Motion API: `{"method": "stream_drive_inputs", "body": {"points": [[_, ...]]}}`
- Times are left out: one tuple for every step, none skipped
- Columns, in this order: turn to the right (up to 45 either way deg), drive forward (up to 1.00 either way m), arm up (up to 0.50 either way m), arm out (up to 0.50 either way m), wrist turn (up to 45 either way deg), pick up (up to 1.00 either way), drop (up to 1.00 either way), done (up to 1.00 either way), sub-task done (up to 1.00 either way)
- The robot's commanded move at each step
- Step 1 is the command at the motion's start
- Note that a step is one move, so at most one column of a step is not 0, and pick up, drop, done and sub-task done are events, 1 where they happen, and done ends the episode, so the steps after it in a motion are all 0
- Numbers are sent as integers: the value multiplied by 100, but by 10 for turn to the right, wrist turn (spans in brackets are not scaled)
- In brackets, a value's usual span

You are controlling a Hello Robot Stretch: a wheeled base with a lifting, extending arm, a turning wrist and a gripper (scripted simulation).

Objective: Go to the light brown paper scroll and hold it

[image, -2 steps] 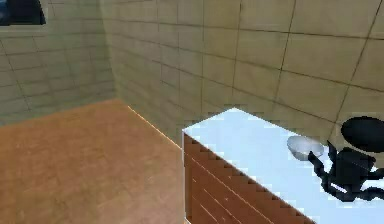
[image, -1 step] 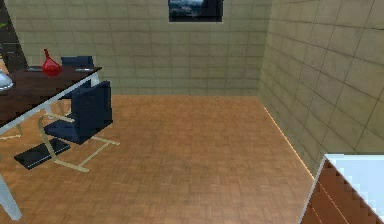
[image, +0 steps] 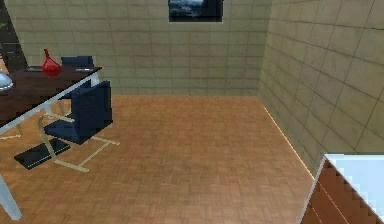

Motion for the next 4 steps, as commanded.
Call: {"method": "stream_drive_inputs", "body": {"points": [[0,0,38,0,0,0,0,0,0],[0,0,0,44,0,0,0,0,0],[0,0,0,0,450,0,0,0,0],[0,0,0,0,450,0,0,0,0]]}}
